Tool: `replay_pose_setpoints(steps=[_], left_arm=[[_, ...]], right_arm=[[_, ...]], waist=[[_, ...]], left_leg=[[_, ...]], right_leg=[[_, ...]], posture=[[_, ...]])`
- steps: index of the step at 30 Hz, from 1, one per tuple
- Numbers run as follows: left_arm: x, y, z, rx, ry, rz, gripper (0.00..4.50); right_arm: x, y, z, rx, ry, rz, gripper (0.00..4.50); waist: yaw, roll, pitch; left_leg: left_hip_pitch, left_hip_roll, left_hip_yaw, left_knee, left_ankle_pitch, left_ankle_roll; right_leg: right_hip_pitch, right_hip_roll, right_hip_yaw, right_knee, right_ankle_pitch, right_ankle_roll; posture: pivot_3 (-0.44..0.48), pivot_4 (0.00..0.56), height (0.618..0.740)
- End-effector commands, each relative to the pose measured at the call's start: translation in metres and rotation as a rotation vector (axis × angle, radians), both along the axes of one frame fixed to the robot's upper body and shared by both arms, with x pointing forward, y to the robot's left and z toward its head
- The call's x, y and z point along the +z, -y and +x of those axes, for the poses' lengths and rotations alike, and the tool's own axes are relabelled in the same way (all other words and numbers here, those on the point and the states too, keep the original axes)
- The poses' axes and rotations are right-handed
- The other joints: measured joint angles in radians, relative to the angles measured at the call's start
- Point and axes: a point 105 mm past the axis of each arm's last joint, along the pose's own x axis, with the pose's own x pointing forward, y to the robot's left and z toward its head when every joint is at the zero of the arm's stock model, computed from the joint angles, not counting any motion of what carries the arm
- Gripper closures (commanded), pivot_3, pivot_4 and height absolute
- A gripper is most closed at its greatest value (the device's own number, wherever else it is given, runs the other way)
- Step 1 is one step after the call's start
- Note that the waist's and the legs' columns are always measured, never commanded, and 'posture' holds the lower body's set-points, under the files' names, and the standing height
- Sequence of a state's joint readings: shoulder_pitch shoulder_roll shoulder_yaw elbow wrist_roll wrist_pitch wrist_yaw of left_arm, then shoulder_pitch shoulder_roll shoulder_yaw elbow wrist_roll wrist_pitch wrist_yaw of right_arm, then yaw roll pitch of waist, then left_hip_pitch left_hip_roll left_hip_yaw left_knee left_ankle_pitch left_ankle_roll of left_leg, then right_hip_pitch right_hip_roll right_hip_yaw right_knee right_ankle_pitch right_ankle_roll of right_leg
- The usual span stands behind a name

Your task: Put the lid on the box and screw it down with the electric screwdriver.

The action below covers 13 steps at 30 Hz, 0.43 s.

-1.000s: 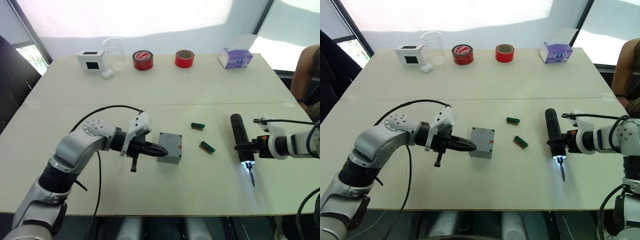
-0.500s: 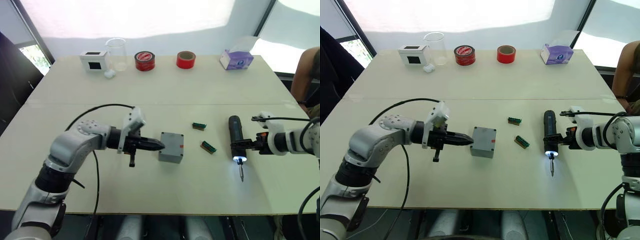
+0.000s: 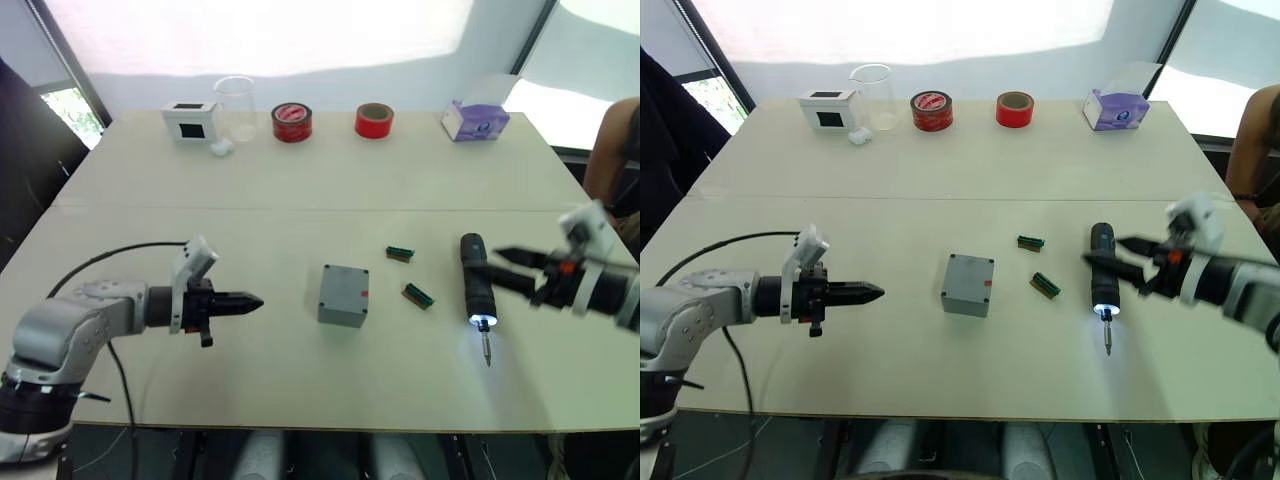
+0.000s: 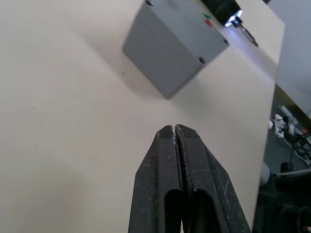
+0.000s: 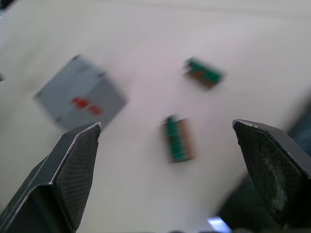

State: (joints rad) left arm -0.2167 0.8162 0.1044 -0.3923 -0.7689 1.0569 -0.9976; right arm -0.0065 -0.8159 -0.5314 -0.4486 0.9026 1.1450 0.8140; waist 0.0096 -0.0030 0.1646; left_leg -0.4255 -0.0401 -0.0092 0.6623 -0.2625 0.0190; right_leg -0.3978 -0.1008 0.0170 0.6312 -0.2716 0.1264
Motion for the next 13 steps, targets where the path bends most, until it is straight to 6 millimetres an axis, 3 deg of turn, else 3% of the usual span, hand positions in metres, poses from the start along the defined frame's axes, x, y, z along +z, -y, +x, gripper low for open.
replay_pose_setpoints(steps=[1,7,13], left_arm=[[0.001,0.004,-0.015,-0.037,-0.008,0.008,4.50],[-0.011,0.017,-0.038,-0.081,-0.067,-0.010,4.50],[-0.009,0.033,-0.047,-0.127,-0.076,-0.055,4.50]], right_arm=[[0.002,-0.023,-0.026,0.150,0.000,0.023,0.03],[-0.023,-0.040,-0.057,0.285,-0.114,-0.056,0.03],[-0.038,-0.042,-0.057,0.281,-0.126,-0.080,0.03]], waist=[[0.003,0.001,0.000],[0.004,0.001,0.000],[0.003,0.000,0.000]], left_leg=[[0.000,0.000,0.000,0.000,0.000,0.000],[0.000,0.000,0.000,-0.001,0.000,0.000],[0.000,0.000,0.000,-0.001,0.000,0.000]], right_leg=[[0.000,-0.001,0.000,0.000,0.000,0.000],[-0.001,-0.002,0.000,-0.001,-0.002,-0.004],[0.000,-0.002,0.000,-0.002,-0.002,-0.004]], posture=[[0.000,0.150,0.740],[0.000,0.150,0.740],[0.000,0.150,0.740]])
